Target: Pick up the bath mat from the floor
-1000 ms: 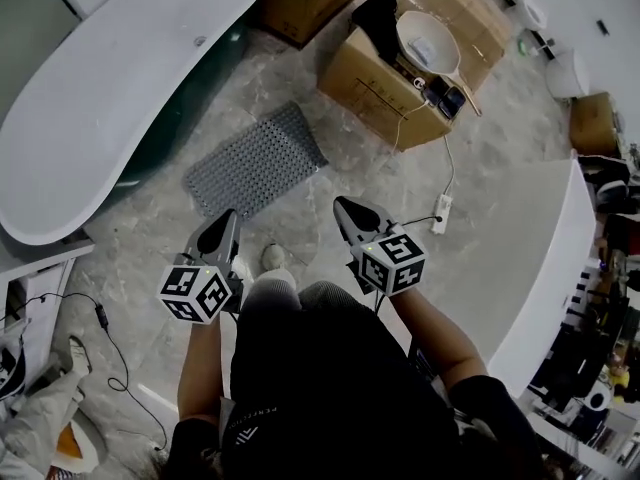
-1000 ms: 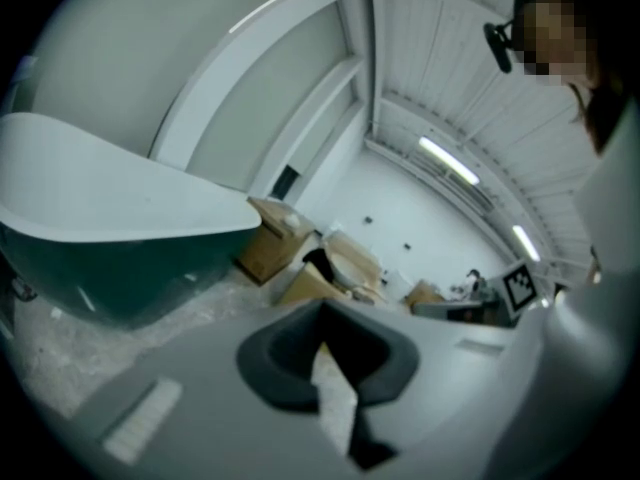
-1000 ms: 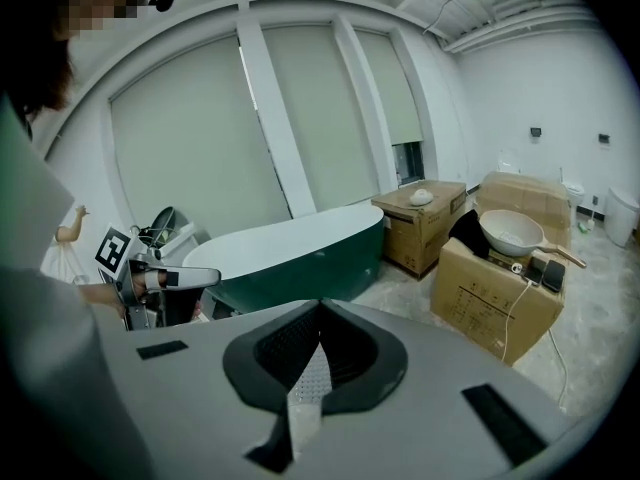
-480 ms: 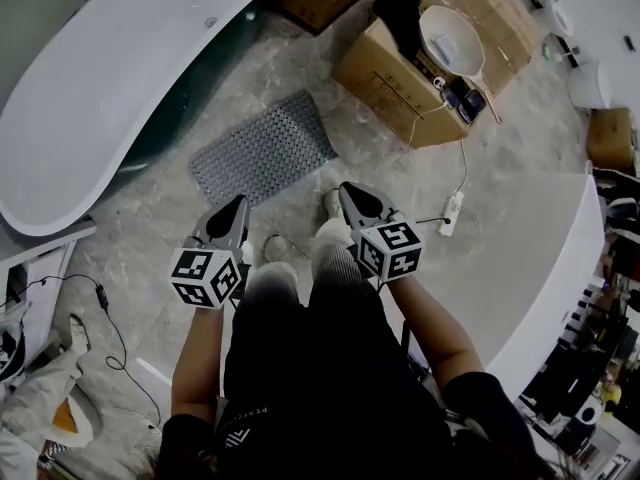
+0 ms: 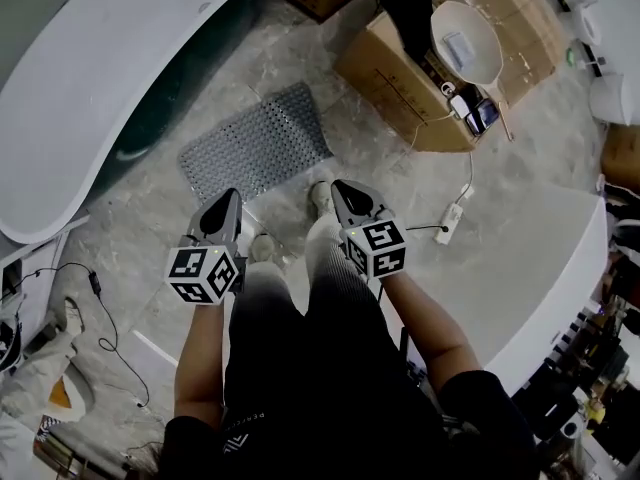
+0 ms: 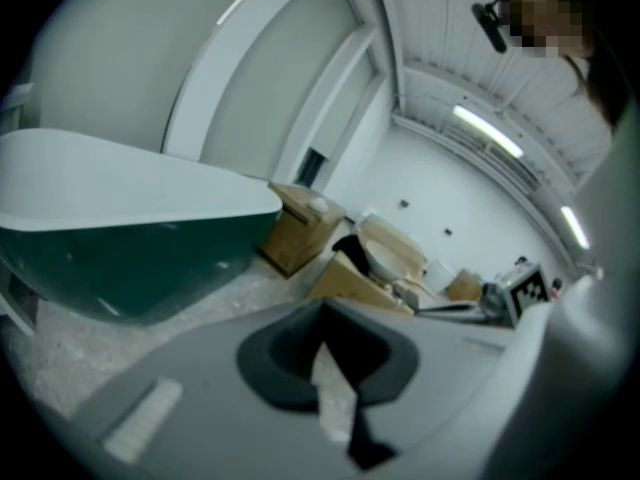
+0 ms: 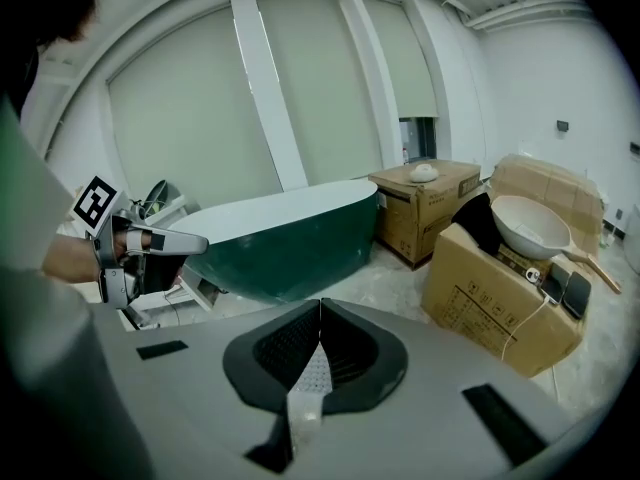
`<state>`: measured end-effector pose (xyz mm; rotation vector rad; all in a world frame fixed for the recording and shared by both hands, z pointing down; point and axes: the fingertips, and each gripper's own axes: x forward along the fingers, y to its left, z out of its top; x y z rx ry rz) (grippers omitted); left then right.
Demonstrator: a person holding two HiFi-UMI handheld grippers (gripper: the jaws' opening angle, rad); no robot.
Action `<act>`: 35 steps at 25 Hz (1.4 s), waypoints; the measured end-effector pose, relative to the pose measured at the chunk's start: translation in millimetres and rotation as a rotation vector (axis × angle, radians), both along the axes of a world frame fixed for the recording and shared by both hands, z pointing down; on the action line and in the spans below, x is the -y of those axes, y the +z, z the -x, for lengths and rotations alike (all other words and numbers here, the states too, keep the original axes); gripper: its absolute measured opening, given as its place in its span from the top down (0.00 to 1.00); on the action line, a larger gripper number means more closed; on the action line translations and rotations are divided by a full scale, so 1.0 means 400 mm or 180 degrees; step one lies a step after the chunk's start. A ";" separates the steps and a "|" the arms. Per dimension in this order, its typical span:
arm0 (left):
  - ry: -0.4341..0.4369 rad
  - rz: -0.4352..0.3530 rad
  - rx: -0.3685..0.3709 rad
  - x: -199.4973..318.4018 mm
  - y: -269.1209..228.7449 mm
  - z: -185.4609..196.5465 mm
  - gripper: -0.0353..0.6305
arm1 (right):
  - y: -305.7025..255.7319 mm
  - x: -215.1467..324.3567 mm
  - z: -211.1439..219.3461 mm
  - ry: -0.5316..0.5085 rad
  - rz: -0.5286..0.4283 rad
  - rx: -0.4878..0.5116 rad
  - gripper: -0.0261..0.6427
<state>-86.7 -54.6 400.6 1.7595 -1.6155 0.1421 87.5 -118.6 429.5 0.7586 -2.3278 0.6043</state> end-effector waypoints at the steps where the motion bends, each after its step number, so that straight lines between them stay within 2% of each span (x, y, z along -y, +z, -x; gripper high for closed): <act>1: -0.0017 0.0014 0.0004 0.017 0.013 -0.007 0.94 | 0.019 0.014 -0.006 -0.0030 0.0021 -0.0021 0.96; 6: 0.0013 0.0138 0.0019 0.083 0.095 -0.050 0.94 | 0.124 0.067 -0.024 -0.0158 0.0121 -0.0118 0.96; 10: 0.0085 0.0318 0.0058 0.114 0.191 -0.079 0.94 | 0.221 0.110 -0.028 -0.0199 0.0212 -0.0178 0.88; 22: 0.0210 0.0773 0.0035 0.184 0.454 -0.098 0.94 | 0.506 0.292 -0.070 -0.0038 0.0302 -0.0431 0.76; 26: 0.0270 0.0850 0.0091 0.205 0.540 -0.102 0.94 | 0.614 0.323 -0.079 -0.0058 0.0304 -0.0551 0.75; 35: 0.0097 0.0933 0.0159 0.232 0.770 -0.075 0.94 | 0.881 0.319 -0.071 -0.0137 0.0410 -0.0741 0.74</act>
